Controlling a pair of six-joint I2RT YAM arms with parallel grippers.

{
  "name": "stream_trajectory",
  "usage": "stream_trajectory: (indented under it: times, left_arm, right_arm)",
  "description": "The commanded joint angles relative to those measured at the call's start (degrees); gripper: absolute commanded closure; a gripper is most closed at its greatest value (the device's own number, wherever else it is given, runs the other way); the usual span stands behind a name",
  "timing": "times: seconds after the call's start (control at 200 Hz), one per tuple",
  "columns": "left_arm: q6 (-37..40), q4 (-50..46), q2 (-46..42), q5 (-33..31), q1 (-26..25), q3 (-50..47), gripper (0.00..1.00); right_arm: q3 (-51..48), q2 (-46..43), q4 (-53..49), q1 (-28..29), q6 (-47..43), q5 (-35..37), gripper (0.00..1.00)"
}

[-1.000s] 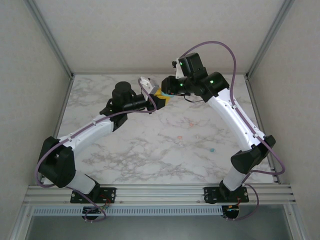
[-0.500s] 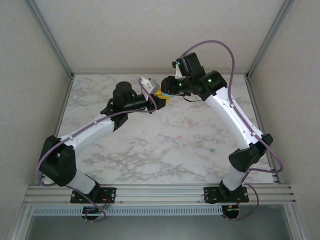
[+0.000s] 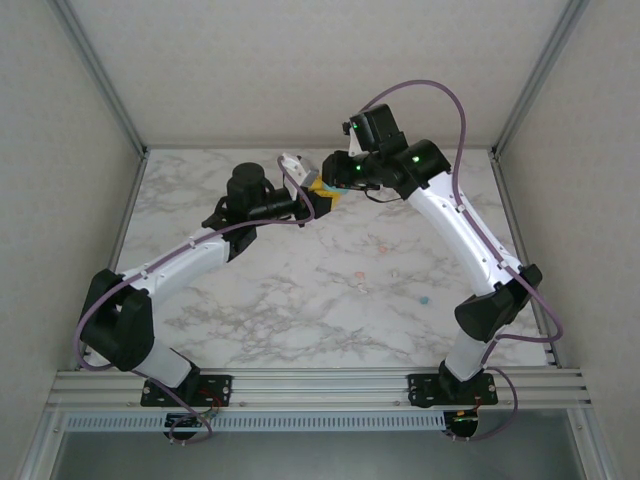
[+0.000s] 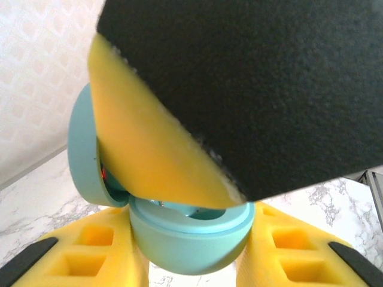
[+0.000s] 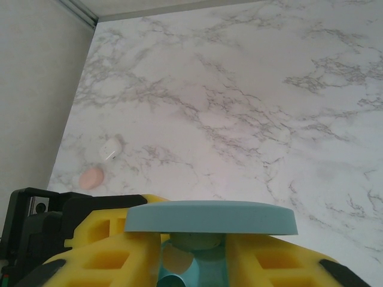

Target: Insert wireless bluetooth earbuds into charging case

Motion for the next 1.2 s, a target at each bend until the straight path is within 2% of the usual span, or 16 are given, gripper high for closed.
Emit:
stream_trajectory:
  times: [0.0, 0.205, 0.546, 1.196]
  left_arm:
    - [-0.3, 3.3, -0.2, 1.9, -0.9, 2.7, 0.81]
    - [-2.2, 4.7, 0.0, 0.8, -0.3, 2.8, 0.82]
    - [-4.6, 8.1, 0.0, 0.5, 0.5, 2.2, 0.81]
    - [-4.9, 9.7, -0.7, 0.6, 0.8, 2.0, 0.81]
  right_arm:
    - [1.1, 1.7, 2.8, 0.5, -0.6, -0.9, 0.69]
    - [-2.5, -2.0, 4.1, 0.5, -2.2, -2.7, 0.74]
    - [-7.1, -6.5, 6.1, 0.5, -3.0, -6.8, 0.73]
    - [-4.9, -7.2, 0.7, 0.5, -5.7, -3.9, 0.69]
